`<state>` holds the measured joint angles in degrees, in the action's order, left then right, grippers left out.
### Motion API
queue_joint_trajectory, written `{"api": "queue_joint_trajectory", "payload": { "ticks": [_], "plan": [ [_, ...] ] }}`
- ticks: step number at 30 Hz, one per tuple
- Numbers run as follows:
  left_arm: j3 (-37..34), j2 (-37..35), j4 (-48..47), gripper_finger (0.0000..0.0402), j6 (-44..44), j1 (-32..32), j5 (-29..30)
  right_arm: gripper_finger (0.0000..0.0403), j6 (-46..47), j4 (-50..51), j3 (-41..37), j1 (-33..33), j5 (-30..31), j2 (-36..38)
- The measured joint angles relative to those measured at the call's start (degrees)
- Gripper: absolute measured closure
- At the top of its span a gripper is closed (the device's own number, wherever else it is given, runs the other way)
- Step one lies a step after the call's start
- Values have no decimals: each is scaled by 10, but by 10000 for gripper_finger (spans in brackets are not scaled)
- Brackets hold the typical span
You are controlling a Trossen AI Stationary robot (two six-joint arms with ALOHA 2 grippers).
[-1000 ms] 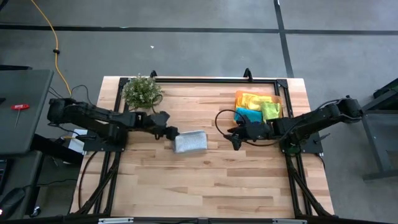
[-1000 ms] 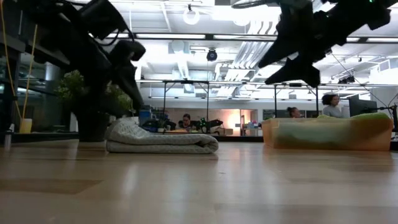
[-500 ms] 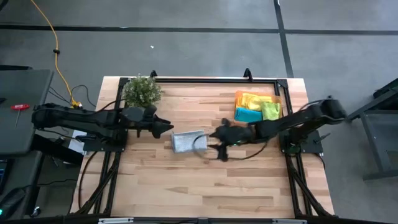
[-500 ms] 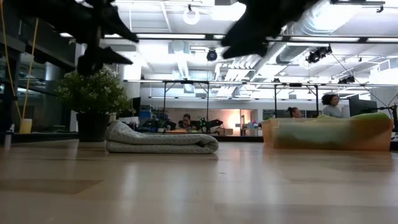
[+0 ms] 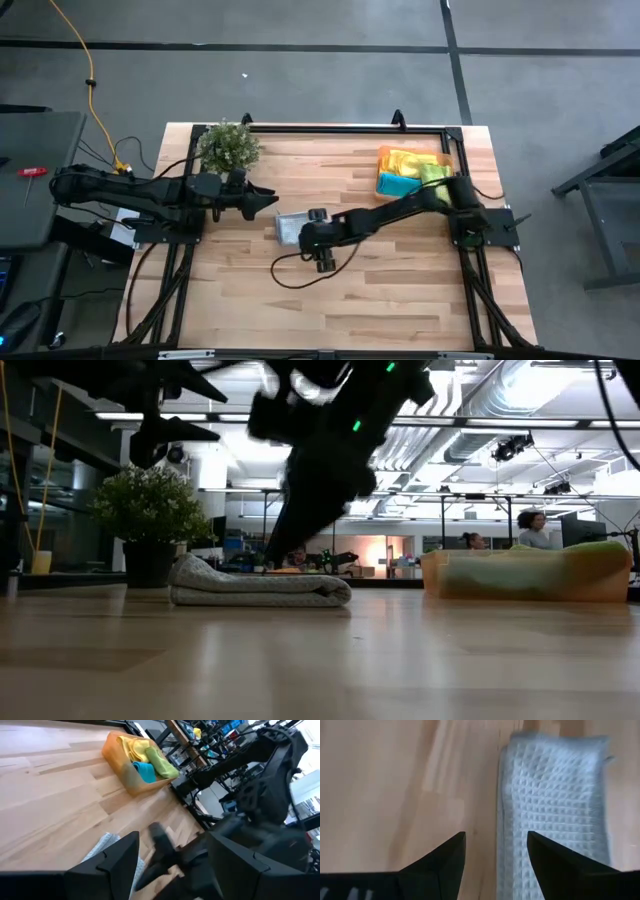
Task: Fold microfiber towels
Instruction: Put the gray microfiber cloth into the orange bin
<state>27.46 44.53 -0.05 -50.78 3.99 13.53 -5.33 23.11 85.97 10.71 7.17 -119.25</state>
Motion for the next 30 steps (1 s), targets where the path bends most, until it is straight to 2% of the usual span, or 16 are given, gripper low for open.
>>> {"api": "queue_joint_trajectory", "payload": {
  "ticks": [6, 12, 16, 21, 22, 26, 30],
  "plan": [
    [0, 0, 0, 179, 4, 0, 1, 199, -3, 17, 46, -11, 2, -67],
    [0, 0, -1, 179, 4, 0, 0, 210, 23, 31, 46, -15, -3, -80],
    [0, 0, -1, 179, 4, 0, -1, 267, 51, 34, 27, -15, -1, -78],
    [0, 0, -1, 179, 4, 0, -2, 382, 55, 57, 18, -16, -4, -78],
    [0, 0, -1, 179, 4, 0, -2, 391, 54, 65, 18, -16, -6, -77],
    [0, 0, -1, 179, 4, 0, -2, 387, 54, 91, 18, -11, -20, -74],
    [0, 0, -1, 179, 4, 0, -2, 397, 51, 116, 15, -10, -107, -61]
  ]
}}
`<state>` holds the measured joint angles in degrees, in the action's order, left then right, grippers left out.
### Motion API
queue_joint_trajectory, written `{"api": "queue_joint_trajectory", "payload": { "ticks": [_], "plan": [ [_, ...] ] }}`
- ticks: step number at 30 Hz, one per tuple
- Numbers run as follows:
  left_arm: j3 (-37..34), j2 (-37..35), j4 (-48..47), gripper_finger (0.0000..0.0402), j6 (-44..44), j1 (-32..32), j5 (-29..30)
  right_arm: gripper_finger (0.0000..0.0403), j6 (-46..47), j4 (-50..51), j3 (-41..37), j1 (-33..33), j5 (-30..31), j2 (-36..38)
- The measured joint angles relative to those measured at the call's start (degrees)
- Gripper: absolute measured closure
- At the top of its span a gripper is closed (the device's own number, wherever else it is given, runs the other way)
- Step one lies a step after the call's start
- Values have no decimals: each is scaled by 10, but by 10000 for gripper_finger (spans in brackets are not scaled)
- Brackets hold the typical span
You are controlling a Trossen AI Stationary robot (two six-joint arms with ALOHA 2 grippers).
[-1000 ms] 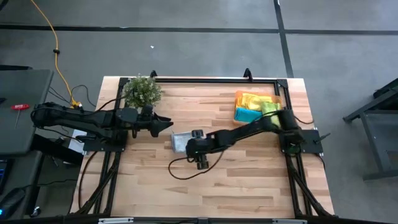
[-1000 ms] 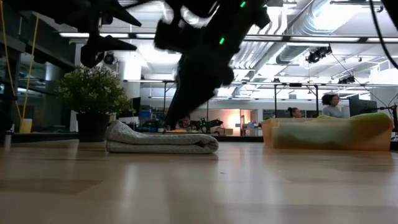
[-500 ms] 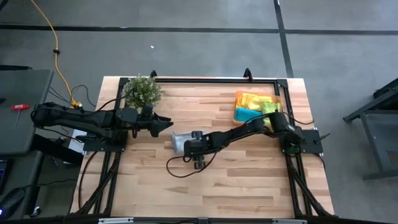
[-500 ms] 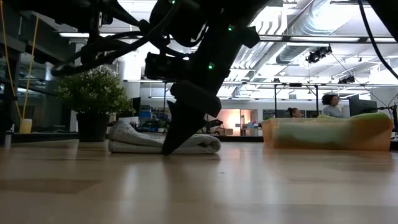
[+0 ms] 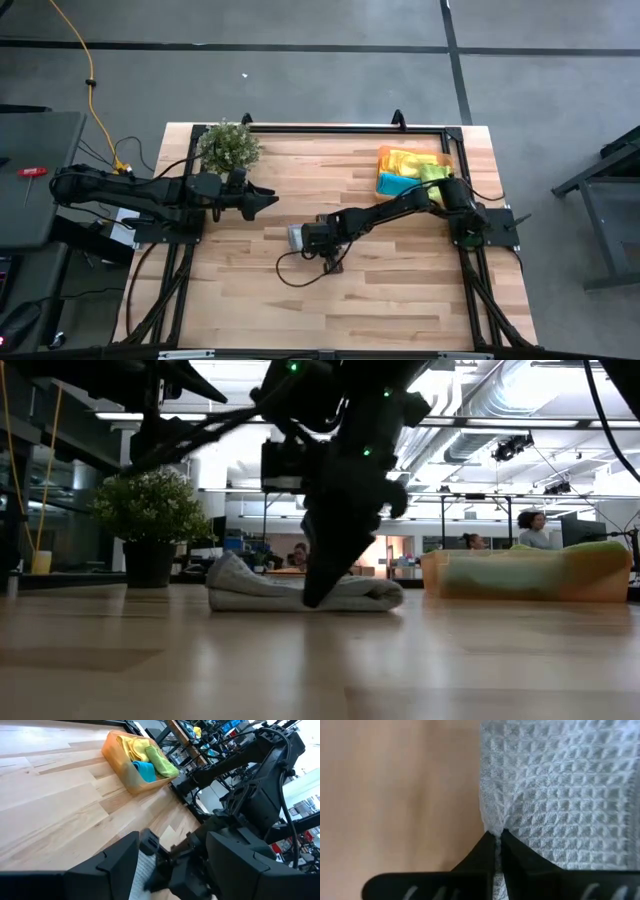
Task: Fold microfiber towels
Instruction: Put the gray microfiber cloth into the orange bin
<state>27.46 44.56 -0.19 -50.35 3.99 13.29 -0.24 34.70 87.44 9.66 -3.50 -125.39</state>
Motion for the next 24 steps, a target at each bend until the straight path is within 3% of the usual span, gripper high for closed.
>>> {"api": "queue_joint_trajectory", "payload": {
  "ticks": [11, 17, 24],
  "plan": [
    [0, 0, 0, 179, 0, 0, 0, 402, -12, 49, -6, -37, -217, 35],
    [0, 0, 0, 179, 0, 0, 0, 402, -31, 77, -5, -61, -298, 63],
    [0, 0, -2, 179, 15, 0, 0, 403, -48, 124, -4, -79, -348, 117]
  ]
}}
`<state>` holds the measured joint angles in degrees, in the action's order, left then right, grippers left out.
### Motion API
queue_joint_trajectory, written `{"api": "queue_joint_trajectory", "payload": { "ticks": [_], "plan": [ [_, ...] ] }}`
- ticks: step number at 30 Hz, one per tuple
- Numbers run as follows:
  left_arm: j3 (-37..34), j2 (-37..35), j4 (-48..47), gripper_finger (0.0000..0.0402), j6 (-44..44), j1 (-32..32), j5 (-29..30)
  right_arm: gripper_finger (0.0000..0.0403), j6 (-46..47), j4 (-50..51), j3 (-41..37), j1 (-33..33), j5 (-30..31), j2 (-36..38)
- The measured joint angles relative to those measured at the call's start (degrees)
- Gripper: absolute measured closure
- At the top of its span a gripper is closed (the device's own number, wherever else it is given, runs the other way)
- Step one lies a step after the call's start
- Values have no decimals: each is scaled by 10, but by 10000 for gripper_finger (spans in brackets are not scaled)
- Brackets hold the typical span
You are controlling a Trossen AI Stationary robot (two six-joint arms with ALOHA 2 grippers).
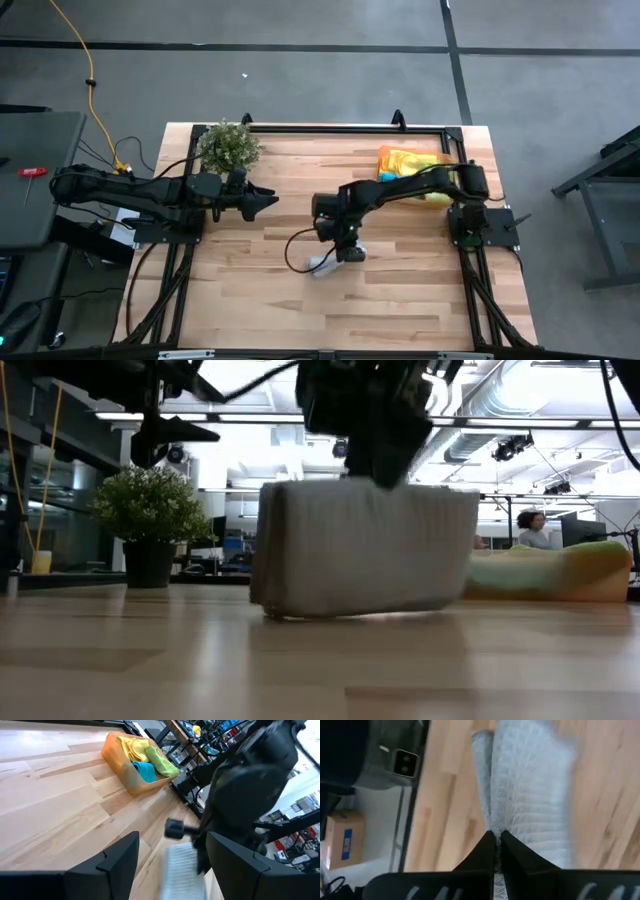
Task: Fold microfiber towels
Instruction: Put the gray microfiber cloth into the orange bin
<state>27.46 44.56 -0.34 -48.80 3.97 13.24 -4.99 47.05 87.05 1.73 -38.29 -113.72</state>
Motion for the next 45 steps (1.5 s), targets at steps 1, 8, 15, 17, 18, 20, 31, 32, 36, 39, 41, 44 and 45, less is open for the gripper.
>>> {"api": "queue_joint_trajectory", "payload": {
  "ticks": [1, 8, 15, 17, 18, 20, 31, 32, 36, 39, 41, 44, 45],
  "plan": [
    [0, 0, 1, 179, 1, 0, 0, 403, 0, 5, 0, -3, -4, 11],
    [0, 0, 2, 179, 1, 0, 7, 403, 30, 56, 1, -47, -100, 91],
    [0, 0, 3, 179, 0, 0, 9, 403, 33, 150, 1, -108, -133, 161],
    [0, 0, 4, 179, 0, 0, 9, 403, 35, 167, 1, -127, -132, 182],
    [0, 0, 4, 179, 0, 0, 9, 403, 36, 176, 2, -136, -132, 192],
    [0, 0, 4, 179, 0, 0, 9, 403, 37, 201, 2, -152, -128, 211],
    [0, 0, 6, 179, -5, 0, 9, 403, 27, 300, -40, -233, -66, 333],
    [0, 0, 6, 179, -5, 0, 9, 403, 35, 294, -67, -241, -59, 354],
    [0, 0, 6, 179, -17, 1, 9, 403, 50, 276, -181, -282, -38, 443],
    [0, 0, 7, 179, -20, 1, 11, 403, 46, 261, -234, -327, -25, 496],
    [0, 0, 7, 179, -20, 1, 11, 403, 33, 253, -254, -361, -12, 516],
    [0, 0, 7, 179, -24, 1, 11, 403, 15, 226, -263, -418, 7, 524],
    [0, 0, 7, 179, -30, 1, 11, 403, 8, 215, -263, -435, 18, 521]
  ]
}}
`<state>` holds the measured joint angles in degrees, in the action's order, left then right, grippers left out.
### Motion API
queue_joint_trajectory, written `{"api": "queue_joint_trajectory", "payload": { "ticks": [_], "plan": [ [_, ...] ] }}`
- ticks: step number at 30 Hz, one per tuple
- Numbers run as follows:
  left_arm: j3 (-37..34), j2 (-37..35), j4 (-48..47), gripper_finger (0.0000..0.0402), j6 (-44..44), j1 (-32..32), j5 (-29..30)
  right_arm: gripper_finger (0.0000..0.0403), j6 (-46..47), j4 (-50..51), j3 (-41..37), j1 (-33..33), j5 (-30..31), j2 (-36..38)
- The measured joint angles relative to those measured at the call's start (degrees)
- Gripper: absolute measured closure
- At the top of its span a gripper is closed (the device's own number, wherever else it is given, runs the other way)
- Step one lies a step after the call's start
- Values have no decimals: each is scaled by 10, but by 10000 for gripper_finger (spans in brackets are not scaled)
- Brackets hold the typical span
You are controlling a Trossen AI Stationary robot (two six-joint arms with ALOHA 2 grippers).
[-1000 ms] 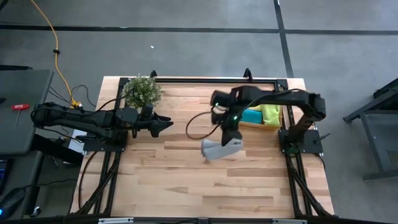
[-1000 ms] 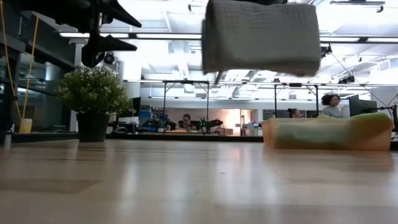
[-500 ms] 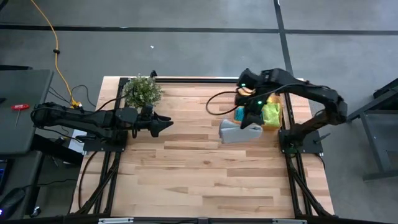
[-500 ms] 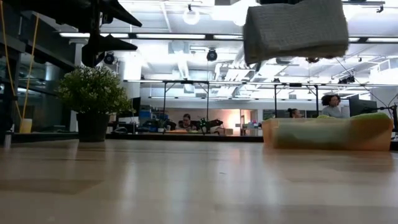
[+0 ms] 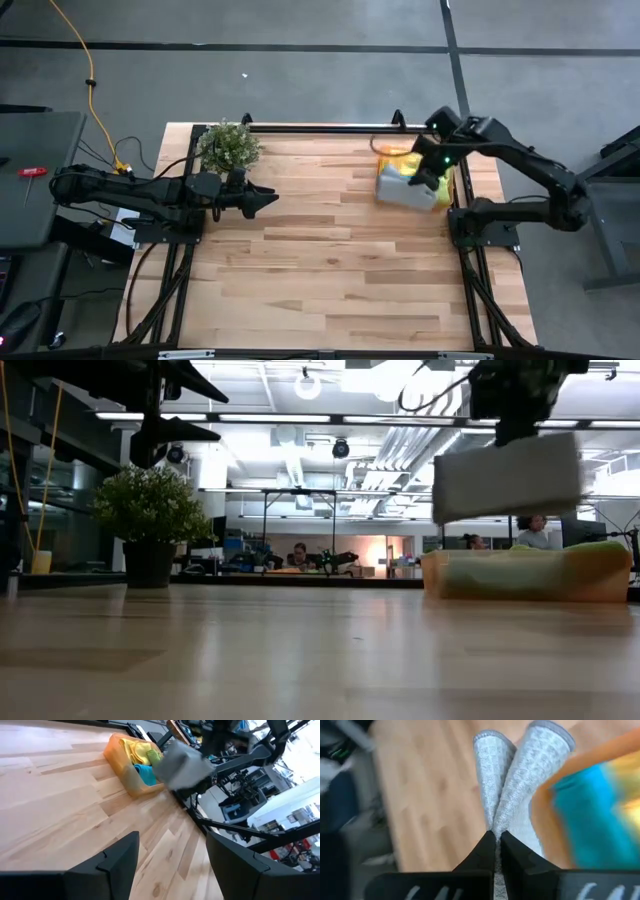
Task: Fold microfiber towels
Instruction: Put the gray microfiber cloth into the orange bin
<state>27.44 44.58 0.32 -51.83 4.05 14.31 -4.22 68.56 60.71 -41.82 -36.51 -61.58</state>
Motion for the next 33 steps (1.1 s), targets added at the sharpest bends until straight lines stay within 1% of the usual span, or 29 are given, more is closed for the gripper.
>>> {"api": "queue_joint_trajectory", "payload": {
  "ticks": [3, 7, 10, 13, 15, 18, 22, 25, 29, 33],
  "plan": [
    [0, 0, 0, 179, -18, 0, 0, 403, -26, -27, 11, -47, 53, -15],
    [0, 0, 0, 179, -31, 0, -2, 403, -86, -34, 56, -85, 158, -45],
    [0, 0, 0, 179, -31, 0, -2, 403, -135, -36, 96, -94, 234, -66],
    [0, 0, 0, 179, -31, 0, -2, 403, -181, -44, 113, -83, 299, -73],
    [0, 0, 0, 179, -31, 0, -2, 403, -204, -49, 104, -66, 340, -74],
    [0, 0, 0, 179, -31, 0, -7, 403, -218, -51, 63, -24, 417, -74],
    [0, 0, 0, 179, -31, 0, -8, 403, -210, -103, -26, 39, 430, -70],
    [0, 0, 0, 179, -31, 0, -8, 403, -184, -141, -82, 93, 446, -69],
    [0, 0, 0, 179, -31, 0, -9, 403, -155, -166, -119, 160, 453, -69],
    [0, 0, -1, 179, -31, 0, -8, 403, -153, -175, -136, 206, 485, -69]
  ]
}}
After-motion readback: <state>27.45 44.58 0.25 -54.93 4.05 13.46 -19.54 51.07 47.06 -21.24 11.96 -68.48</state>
